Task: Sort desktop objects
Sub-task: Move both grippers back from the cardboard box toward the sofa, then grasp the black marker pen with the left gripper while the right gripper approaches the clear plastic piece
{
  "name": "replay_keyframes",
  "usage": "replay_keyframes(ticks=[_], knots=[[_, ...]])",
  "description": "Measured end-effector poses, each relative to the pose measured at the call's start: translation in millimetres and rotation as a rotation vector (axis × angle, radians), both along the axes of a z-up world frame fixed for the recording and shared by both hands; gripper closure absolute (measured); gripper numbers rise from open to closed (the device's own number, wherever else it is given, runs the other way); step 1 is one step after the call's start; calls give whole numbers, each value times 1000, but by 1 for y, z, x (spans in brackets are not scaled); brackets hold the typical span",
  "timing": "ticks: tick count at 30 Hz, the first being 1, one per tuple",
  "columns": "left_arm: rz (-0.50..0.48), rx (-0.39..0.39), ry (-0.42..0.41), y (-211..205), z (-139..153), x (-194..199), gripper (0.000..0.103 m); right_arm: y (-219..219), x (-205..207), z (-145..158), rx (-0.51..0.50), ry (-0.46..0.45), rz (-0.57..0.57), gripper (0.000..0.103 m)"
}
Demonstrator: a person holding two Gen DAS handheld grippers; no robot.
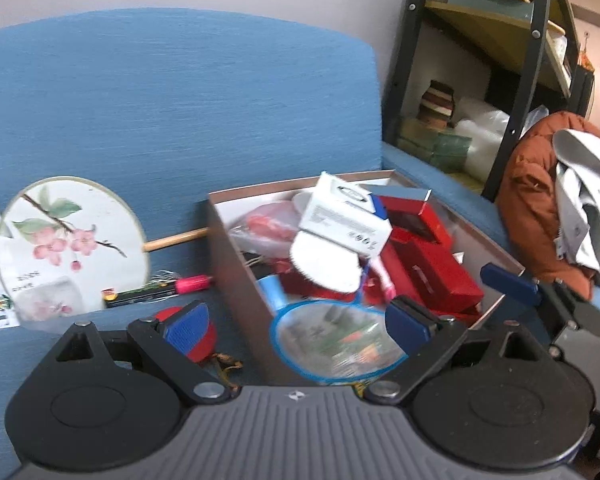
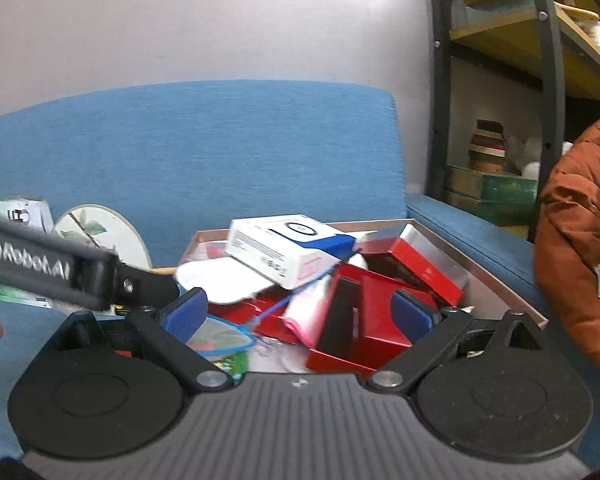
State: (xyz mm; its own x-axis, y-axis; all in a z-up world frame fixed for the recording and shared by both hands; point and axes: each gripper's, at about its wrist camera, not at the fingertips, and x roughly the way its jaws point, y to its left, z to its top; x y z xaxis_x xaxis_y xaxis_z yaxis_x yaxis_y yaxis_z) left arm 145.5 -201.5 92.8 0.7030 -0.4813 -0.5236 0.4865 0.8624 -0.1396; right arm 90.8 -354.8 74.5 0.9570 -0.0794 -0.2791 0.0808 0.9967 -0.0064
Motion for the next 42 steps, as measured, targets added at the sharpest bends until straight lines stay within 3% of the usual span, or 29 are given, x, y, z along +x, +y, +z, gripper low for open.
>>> replay_keyframes(ticks=[9, 13, 19, 25, 31, 38, 42], knots=[[76, -63, 11, 47, 0, -3, 5, 37, 7, 8, -29, -15, 59, 7], [134, -110, -1, 87, -6, -18, 5, 65, 4, 10, -95, -39, 138, 7], [261, -167, 84, 152, -33, -37, 5, 124, -2, 1, -244, -47, 312, 7], [361, -169, 192, 199, -76, -49, 6, 174, -5, -23, -343, 51, 490, 8], [452, -173, 220, 240, -98, -51, 7, 195, -3, -43, -348, 154, 569, 8], [520, -141, 169, 285, -92, -59, 7, 198, 7, -52, -319, 205, 550, 8], [615, -126, 167, 314, -90, -70, 8, 200, 5, -55, -307, 202, 577, 8]])
